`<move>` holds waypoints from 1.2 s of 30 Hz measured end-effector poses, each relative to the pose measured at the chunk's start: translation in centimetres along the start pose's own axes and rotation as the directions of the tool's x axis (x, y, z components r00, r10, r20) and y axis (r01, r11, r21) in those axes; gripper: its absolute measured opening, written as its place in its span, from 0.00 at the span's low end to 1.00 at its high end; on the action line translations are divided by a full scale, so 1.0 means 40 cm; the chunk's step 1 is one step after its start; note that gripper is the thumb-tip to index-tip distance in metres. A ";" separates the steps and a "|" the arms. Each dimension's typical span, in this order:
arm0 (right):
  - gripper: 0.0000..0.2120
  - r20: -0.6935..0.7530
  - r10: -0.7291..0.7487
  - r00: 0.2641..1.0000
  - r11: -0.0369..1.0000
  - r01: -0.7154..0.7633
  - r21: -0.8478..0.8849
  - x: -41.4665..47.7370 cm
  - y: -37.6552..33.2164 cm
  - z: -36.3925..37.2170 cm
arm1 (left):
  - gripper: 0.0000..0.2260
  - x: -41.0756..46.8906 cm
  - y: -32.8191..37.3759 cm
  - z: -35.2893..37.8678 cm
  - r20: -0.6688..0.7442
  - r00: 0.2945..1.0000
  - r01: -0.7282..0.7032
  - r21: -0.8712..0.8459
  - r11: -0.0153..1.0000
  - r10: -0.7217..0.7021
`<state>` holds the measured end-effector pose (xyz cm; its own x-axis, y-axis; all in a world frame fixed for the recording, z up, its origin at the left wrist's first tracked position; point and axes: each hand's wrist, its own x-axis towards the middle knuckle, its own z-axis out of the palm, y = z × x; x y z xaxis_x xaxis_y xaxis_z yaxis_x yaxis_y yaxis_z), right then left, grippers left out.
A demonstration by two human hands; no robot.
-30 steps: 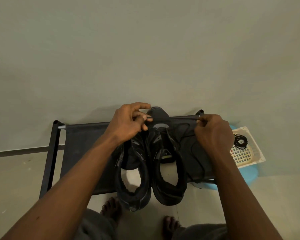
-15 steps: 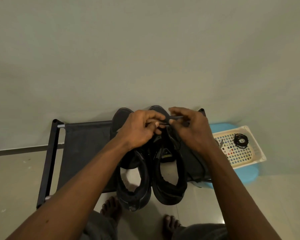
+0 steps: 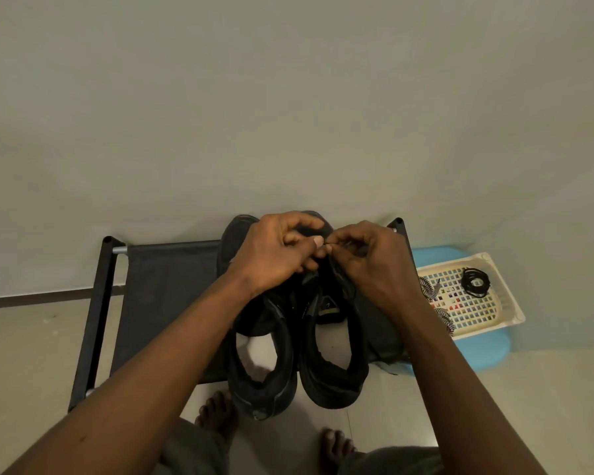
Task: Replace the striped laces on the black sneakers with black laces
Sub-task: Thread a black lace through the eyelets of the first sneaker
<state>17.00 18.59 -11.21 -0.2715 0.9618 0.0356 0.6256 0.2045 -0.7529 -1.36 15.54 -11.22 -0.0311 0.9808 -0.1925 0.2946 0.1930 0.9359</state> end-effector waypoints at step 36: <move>0.06 0.161 0.305 0.939 0.951 -0.308 -0.003 -0.017 0.024 0.093 | 0.14 -0.016 0.013 -0.021 0.167 0.950 0.103 0.633 0.767 -0.265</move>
<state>15.07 17.46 -14.38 -0.1820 0.9359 -0.3016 0.6807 -0.1015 -0.7255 -2.00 15.04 -10.39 0.0514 0.8758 -0.4799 0.8275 0.2317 0.5115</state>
